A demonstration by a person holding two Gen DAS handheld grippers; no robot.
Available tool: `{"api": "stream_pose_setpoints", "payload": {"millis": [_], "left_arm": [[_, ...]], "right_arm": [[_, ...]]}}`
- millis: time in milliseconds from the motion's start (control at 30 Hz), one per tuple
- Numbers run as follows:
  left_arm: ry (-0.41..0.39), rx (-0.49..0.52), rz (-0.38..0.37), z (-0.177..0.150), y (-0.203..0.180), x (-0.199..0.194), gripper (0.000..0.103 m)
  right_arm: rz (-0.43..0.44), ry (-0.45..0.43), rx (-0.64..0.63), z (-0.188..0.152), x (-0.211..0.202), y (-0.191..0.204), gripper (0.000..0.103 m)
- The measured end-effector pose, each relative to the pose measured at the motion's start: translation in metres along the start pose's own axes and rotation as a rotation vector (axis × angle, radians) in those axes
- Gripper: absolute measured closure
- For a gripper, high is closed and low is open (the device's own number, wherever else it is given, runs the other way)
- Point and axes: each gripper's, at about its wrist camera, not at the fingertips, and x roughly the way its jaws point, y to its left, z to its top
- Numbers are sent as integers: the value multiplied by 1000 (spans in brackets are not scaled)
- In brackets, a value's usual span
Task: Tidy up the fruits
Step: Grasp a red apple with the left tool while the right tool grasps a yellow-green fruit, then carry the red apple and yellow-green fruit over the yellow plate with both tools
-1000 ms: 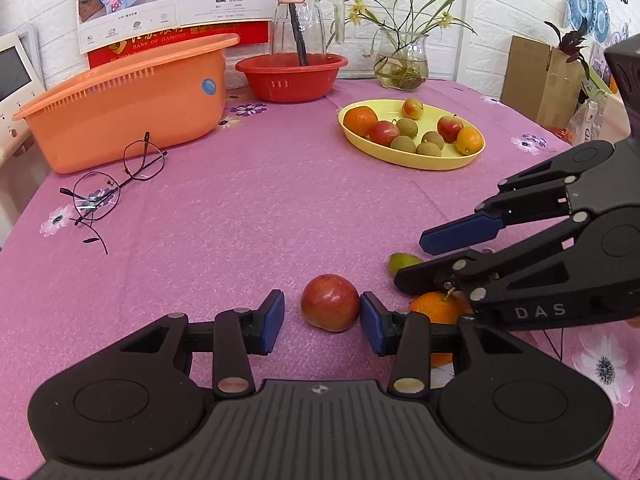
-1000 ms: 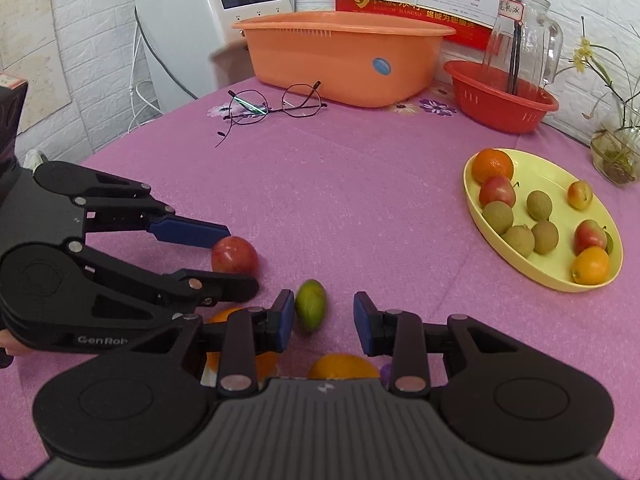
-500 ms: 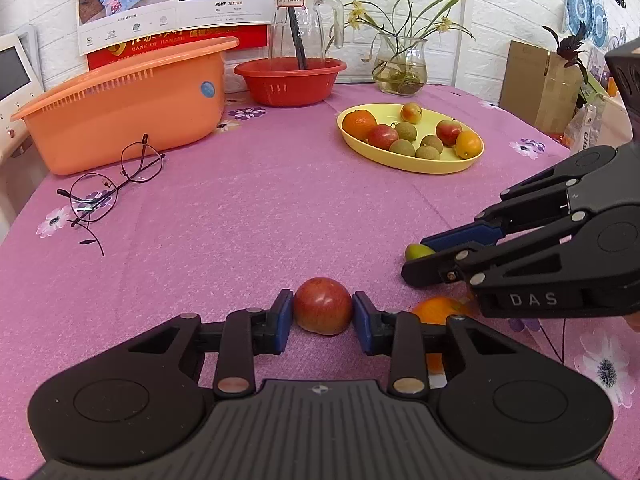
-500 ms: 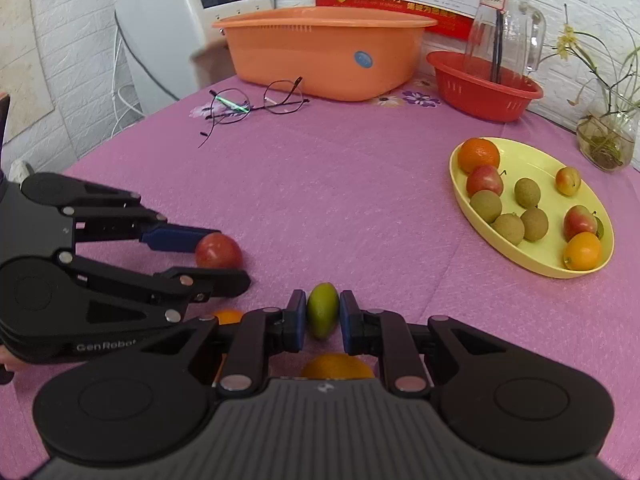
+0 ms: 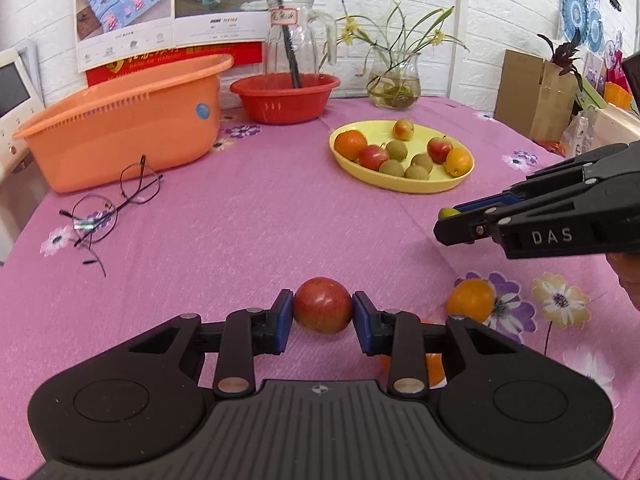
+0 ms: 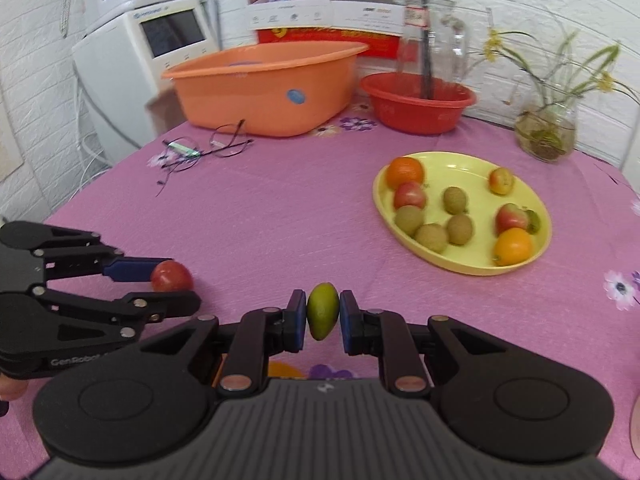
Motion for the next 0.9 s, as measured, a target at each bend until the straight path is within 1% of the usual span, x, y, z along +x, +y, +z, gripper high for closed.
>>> {"api": "stream_pose_setpoints", "payload": {"millis": [200, 367, 667, 900], "left_arm": [[-19, 37, -15, 14, -16, 5, 73], [-32, 58, -32, 25, -29, 12, 73], [-38, 55, -49, 47, -45, 29, 73], [-55, 51, -66, 72, -57, 44, 73]], "right_arm": [[-52, -35, 107, 2, -9, -29, 39], [-79, -63, 162, 6, -15, -47, 39], [-107, -98, 254, 16, -12, -76, 39], [-123, -120, 308, 27, -8, -92, 39]]}}
